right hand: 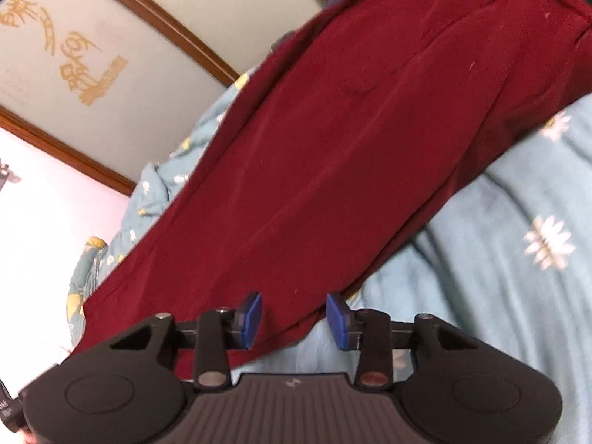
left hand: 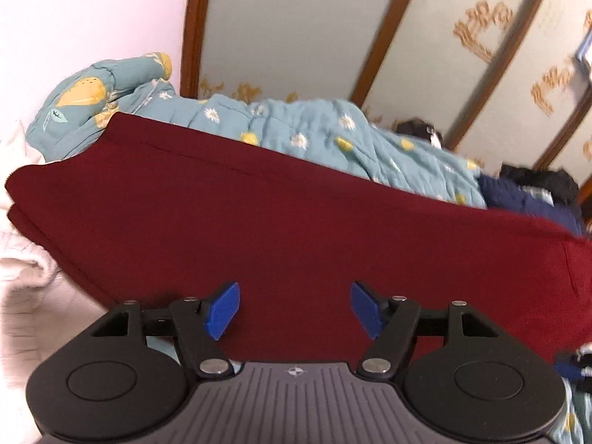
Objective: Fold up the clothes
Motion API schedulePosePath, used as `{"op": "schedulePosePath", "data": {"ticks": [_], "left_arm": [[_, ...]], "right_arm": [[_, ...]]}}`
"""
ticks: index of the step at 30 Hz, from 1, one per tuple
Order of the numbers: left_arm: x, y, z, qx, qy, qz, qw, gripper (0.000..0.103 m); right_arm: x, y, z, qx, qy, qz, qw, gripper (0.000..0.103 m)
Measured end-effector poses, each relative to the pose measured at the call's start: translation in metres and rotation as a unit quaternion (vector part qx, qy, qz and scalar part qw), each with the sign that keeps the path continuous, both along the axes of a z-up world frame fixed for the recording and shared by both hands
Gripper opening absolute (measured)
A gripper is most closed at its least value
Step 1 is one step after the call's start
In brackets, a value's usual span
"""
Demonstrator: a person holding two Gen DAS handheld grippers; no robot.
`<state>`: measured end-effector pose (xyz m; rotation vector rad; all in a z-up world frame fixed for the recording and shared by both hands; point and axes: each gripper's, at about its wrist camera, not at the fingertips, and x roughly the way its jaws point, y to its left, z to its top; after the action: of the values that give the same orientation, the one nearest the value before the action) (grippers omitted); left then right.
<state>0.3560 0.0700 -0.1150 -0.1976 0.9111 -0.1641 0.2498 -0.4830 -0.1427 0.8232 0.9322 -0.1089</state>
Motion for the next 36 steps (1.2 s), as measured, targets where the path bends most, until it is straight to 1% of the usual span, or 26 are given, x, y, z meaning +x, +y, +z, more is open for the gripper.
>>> {"op": "schedulePosePath", "data": {"ticks": [3, 4, 5, 7, 9, 10, 11, 13, 14, 15, 17, 19, 20, 21, 22, 23, 24, 25, 26, 27, 29, 30, 31, 32, 34, 36], "left_arm": [[0.003, 0.013, -0.025, -0.026, 0.008, 0.01, 0.9996, 0.067], [0.004, 0.017, -0.033, -0.029, 0.01, 0.009, 0.9995, 0.067], [0.005, 0.02, -0.038, -0.026, 0.008, 0.005, 0.9996, 0.067], [0.006, 0.026, -0.047, -0.001, -0.004, 0.004, 1.0, 0.067], [0.007, 0.033, -0.051, 0.015, -0.017, 0.011, 0.9997, 0.067], [0.009, 0.037, -0.055, 0.026, -0.02, 0.015, 0.9993, 0.067], [0.013, 0.039, -0.06, 0.039, -0.012, 0.015, 0.999, 0.066], [0.018, 0.044, -0.072, 0.062, 0.013, 0.014, 0.9979, 0.061], [0.019, 0.047, -0.076, 0.062, 0.019, 0.014, 0.9978, 0.058], [0.018, 0.05, -0.077, 0.06, 0.02, 0.015, 0.9979, 0.057], [0.017, 0.055, -0.077, 0.056, 0.021, 0.019, 0.998, 0.057], [0.014, 0.059, -0.069, 0.042, 0.014, 0.033, 0.9985, 0.057], [0.012, 0.061, -0.064, 0.028, 0.01, 0.038, 0.9989, 0.058], [0.011, 0.063, -0.059, 0.008, 0.005, 0.039, 0.9992, 0.058], [0.009, 0.064, -0.055, -0.009, 0.0, 0.04, 0.9991, 0.059], [0.008, 0.064, -0.051, -0.024, -0.004, 0.041, 0.9989, 0.06], [0.006, 0.064, -0.049, -0.035, -0.008, 0.04, 0.9985, 0.061], [0.005, 0.063, -0.047, -0.038, -0.011, 0.037, 0.9986, 0.062], [0.004, 0.061, -0.046, -0.038, -0.015, 0.03, 0.9988, 0.064], [0.004, 0.059, -0.048, -0.027, -0.014, 0.026, 0.9992, 0.064], [0.008, 0.058, -0.055, 0.014, -0.005, 0.03, 0.9994, 0.064], [0.009, 0.06, -0.057, 0.023, -0.002, 0.037, 0.9991, 0.064], [0.01, 0.067, -0.061, 0.019, 0.008, 0.05, 0.9985, 0.063], [0.011, 0.075, -0.064, 0.002, 0.02, 0.065, 0.9977, 0.063], [0.011, 0.086, -0.06, -0.041, 0.027, 0.077, 0.9958, 0.063], [0.009, 0.092, -0.05, -0.083, 0.033, 0.065, 0.9939, 0.063]], "right_arm": [[0.004, 0.015, -0.006, -0.019, 0.017, -0.026, 0.999, 0.039], [0.004, 0.015, -0.009, -0.02, 0.023, -0.043, 0.999, 0.031], [0.003, 0.016, -0.01, -0.026, 0.016, -0.05, 0.998, 0.006], [-0.002, 0.02, -0.01, -0.032, 0.008, -0.065, 0.997, 0.004], [-0.013, 0.022, -0.005, -0.034, 0.0, -0.069, 0.997, 0.003], [-0.02, 0.023, 0.0, -0.044, -0.007, -0.071, 0.996, 0.002], [-0.022, 0.023, 0.0, -0.058, -0.003, -0.077, 0.995, 0.002], [-0.025, 0.022, 0.0, -0.086, 0.005, -0.091, 0.992, 0.002], [-0.023, 0.02, -0.003, -0.085, 0.009, -0.094, 0.992, 0.002], [-0.023, 0.016, -0.01, -0.073, 0.017, -0.101, 0.992, 0.002], [-0.025, 0.017, -0.011, -0.072, 0.015, -0.103, 0.992, 0.002], [-0.03, 0.026, 0.003, -0.106, 0.013, -0.099, 0.989, 0.004], [-0.032, 0.03, 0.011, -0.123, 0.012, -0.097, 0.988, 0.008], [-0.035, 0.035, 0.018, -0.141, 0.01, -0.094, 0.986, 0.009], [-0.038, 0.039, 0.026, -0.153, 0.003, -0.089, 0.984, 0.011], [-0.042, 0.043, 0.033, -0.165, -0.004, -0.084, 0.983, 0.016], [-0.041, 0.054, 0.043, -0.173, -0.025, -0.069, 0.982, 0.018], [-0.035, 0.063, 0.048, -0.167, -0.04, -0.048, 0.984, 0.024], [-0.029, 0.069, 0.049, -0.16, -0.048, -0.033, 0.985, 0.027], [-0.016, 0.08, 0.044, -0.154, -0.053, -0.011, 0.987, 0.028], [0.013, 0.101, 0.035, -0.14, -0.063, 0.033, 0.988, 0.028], [0.021, 0.106, 0.028, -0.147, -0.052, 0.04, 0.987, 0.028], [0.032, 0.11, 0.018, -0.157, -0.034, 0.046, 0.986, 0.028], [0.036, 0.111, 0.012, -0.161, -0.024, 0.047, 0.986, 0.027], [0.05, 0.11, -0.015, -0.161, 0.029, 0.041, 0.986, 0.027], [0.045, 0.111, -0.013, -0.173, 0.029, 0.034, 0.984, 0.027]]}}
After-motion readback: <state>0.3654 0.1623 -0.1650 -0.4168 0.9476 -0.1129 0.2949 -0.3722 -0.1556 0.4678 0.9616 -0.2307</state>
